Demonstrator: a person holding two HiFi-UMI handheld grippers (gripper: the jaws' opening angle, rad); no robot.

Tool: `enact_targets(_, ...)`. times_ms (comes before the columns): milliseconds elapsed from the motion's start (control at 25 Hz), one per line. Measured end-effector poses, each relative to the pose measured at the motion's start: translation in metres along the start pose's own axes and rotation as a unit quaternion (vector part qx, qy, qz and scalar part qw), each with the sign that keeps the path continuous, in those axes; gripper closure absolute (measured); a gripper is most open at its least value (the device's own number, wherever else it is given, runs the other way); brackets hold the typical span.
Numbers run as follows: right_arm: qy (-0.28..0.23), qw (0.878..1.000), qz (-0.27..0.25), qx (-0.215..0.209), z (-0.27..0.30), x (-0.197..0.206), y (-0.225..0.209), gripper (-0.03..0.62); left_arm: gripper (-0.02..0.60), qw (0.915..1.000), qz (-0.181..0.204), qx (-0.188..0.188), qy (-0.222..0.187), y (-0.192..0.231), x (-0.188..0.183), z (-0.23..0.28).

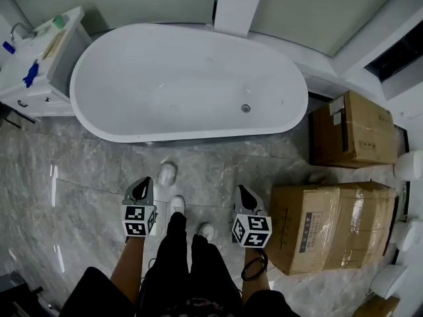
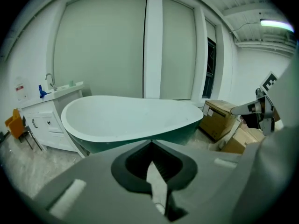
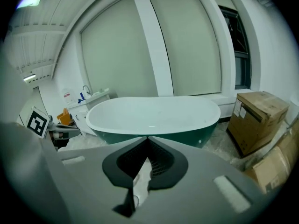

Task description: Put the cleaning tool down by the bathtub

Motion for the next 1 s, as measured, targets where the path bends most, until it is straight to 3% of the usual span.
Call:
enact_targets(280, -0.053, 0.998, -0.016, -0.006, -0.04, -0.046, 0.012, 0.579, 0.581, 0.998, 0.014, -0.014, -0.061, -0.008, -0.046, -0.047)
enact_targets(600, -0.105, 0.992, -0.066, -0.011, -0.089, -0.091, 0.025, 0.582, 0.581, 0.9872, 0.024, -0.021, -0.156, -0.025, -0.107, -0.097)
enact_targets(1000, -0.149, 0.984, -0.095, -0.032, -0.132, -0.119, 0.044, 0.582, 0.581, 0.9773, 0.008, -0.03, -0.21, -0.032, -0.131, -0.154)
Point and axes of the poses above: the fingertips, and each gripper's own axes: z forward along the fingers, y to its left, x out of its underside, the point moved 6 cm from there along -z, backward along the fingers, and after that the axes turned 8 degrees about -x, right-handed, at the moved point
